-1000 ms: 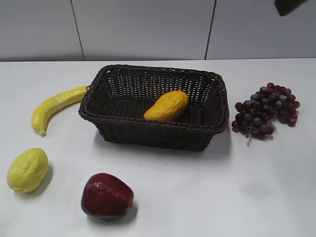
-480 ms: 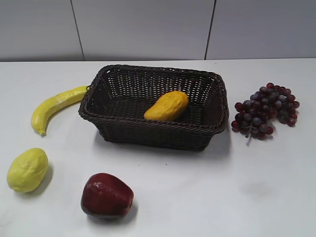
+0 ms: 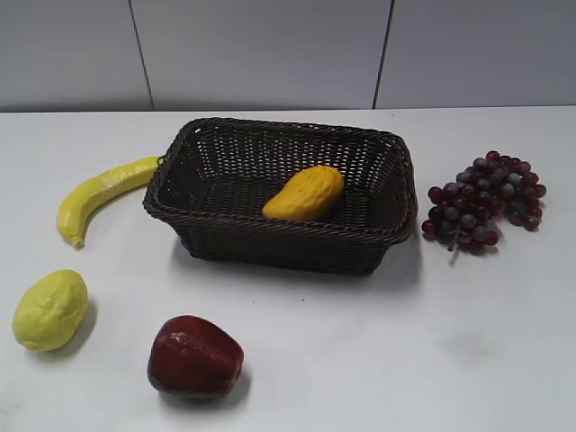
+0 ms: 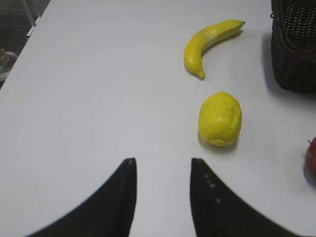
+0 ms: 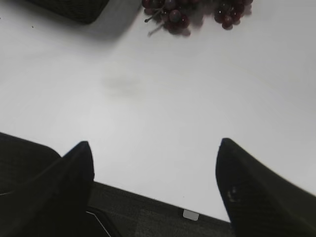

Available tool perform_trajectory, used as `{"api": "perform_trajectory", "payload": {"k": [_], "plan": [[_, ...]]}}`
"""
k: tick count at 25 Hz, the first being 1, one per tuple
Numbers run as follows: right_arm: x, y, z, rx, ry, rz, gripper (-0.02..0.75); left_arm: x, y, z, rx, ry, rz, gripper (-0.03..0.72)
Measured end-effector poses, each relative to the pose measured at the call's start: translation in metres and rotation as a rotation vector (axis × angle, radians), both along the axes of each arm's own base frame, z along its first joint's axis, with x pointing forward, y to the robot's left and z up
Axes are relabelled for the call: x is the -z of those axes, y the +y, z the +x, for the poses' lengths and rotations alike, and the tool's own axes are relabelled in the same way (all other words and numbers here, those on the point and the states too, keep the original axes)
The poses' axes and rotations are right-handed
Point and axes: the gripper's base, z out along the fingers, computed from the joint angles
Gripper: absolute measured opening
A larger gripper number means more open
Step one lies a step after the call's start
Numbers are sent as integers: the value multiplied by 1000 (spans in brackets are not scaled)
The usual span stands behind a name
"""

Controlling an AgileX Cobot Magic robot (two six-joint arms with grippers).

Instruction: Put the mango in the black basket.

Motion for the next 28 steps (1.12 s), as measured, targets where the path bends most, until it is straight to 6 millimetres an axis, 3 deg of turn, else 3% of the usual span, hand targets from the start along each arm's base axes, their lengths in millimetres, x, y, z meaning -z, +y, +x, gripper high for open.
{"api": "perform_trajectory", "payload": {"k": [21,28], "plan": [[3,2,4,-11,-31,10,590,0,0,0,0,0,0,272],[2,-3,-3,110,-74,26,590,0,0,0,0,0,0,272]]}}
